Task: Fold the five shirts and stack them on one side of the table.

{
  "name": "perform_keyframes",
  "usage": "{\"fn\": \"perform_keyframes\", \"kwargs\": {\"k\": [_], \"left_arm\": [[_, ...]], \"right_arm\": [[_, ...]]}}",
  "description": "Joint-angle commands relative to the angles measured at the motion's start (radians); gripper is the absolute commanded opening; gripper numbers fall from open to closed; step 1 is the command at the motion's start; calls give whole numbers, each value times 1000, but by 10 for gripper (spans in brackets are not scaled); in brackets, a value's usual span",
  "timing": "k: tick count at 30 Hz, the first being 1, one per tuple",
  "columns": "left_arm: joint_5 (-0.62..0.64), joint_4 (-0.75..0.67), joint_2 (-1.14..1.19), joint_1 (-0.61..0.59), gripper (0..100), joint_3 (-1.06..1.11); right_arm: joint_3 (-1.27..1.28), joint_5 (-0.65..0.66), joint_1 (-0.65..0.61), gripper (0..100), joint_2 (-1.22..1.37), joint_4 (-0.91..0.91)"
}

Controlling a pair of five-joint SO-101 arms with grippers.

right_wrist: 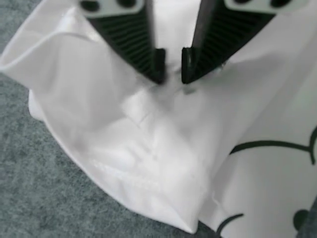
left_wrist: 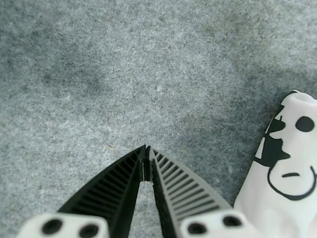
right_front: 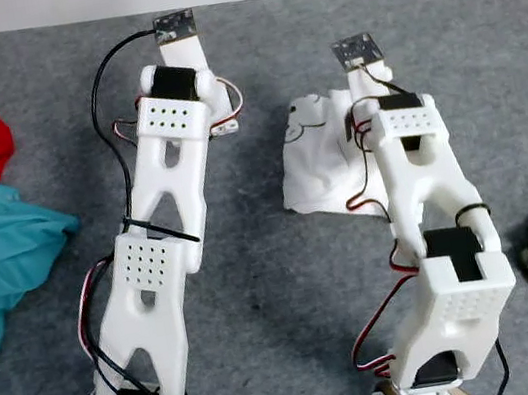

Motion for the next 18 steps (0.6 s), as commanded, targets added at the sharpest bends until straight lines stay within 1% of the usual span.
{"fn": "perform_keyframes", "kwargs": {"k": [1,7,18], "left_arm": [[5,-15,-13,-8,7,-7],[5,-15,-12,-5,7,-7],[3,-29,5,-5,7,-10]], "right_arm": [[-59,9,44,12,-19,-10],[-50,9,87,5,-90,-4],[-48,14,102,5,-332,317]]}}
